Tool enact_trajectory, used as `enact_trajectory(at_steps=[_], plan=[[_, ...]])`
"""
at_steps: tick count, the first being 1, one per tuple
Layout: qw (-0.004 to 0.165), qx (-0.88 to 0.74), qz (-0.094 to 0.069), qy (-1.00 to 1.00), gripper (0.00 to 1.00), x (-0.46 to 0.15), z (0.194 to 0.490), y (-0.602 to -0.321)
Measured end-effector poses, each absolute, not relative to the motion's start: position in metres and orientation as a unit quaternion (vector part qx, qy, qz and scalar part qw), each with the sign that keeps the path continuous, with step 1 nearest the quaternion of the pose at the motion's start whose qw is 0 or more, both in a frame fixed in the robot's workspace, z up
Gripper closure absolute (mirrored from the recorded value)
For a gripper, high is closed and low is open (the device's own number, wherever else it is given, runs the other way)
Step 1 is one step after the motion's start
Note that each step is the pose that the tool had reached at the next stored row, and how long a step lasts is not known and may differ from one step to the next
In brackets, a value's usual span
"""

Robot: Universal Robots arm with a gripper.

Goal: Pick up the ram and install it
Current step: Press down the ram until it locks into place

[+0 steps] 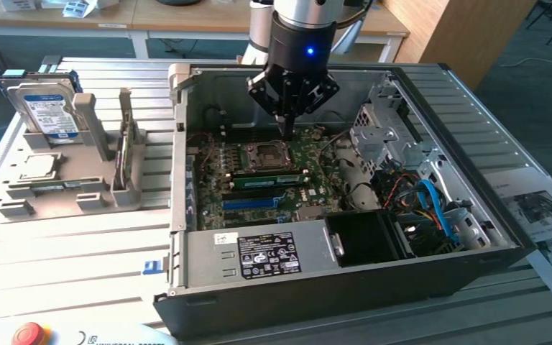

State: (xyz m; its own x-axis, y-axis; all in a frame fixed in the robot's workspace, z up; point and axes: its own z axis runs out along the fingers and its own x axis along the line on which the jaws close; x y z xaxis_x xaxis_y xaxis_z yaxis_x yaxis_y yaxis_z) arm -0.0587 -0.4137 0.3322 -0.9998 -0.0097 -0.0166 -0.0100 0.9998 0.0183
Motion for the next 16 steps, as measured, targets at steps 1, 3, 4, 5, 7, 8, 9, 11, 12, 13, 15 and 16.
enact_trajectory(at_steps=[1, 3, 4, 5, 7, 8, 9, 11, 12, 13, 15, 16], plan=[[0.008, -0.003, 0.009, 1.0, 0.89, -0.0587, 0.3322, -0.4137], [0.008, -0.003, 0.009, 1.0, 0.89, -0.0588, 0.3322, -0.4137], [0.008, -0.003, 0.009, 1.0, 0.89, -0.0587, 0.3322, -0.4137], [0.008, -0.003, 0.009, 1.0, 0.89, -0.0588, 0.3322, -0.4137], [0.008, -0.002, 0.009, 1.0, 0.89, -0.0588, 0.3321, -0.4137], [0.008, -0.002, 0.009, 1.0, 0.89, -0.0588, 0.3322, -0.4137], [0.007, -0.002, 0.009, 1.0, 0.89, -0.0589, 0.3322, -0.4137], [0.006, -0.001, 0.01, 1.0, 0.89, -0.0587, 0.3322, -0.4137], [0.005, -0.001, 0.01, 1.0, 0.89, -0.0588, 0.3322, -0.4137], [0.005, 0.0, 0.01, 1.0, 0.89, -0.0588, 0.3322, -0.4137], [0.005, 0.0, 0.01, 1.0, 0.89, -0.0588, 0.3322, -0.4137], [0.005, -0.001, 0.01, 1.0, 0.89, -0.0588, 0.3322, -0.4137]])
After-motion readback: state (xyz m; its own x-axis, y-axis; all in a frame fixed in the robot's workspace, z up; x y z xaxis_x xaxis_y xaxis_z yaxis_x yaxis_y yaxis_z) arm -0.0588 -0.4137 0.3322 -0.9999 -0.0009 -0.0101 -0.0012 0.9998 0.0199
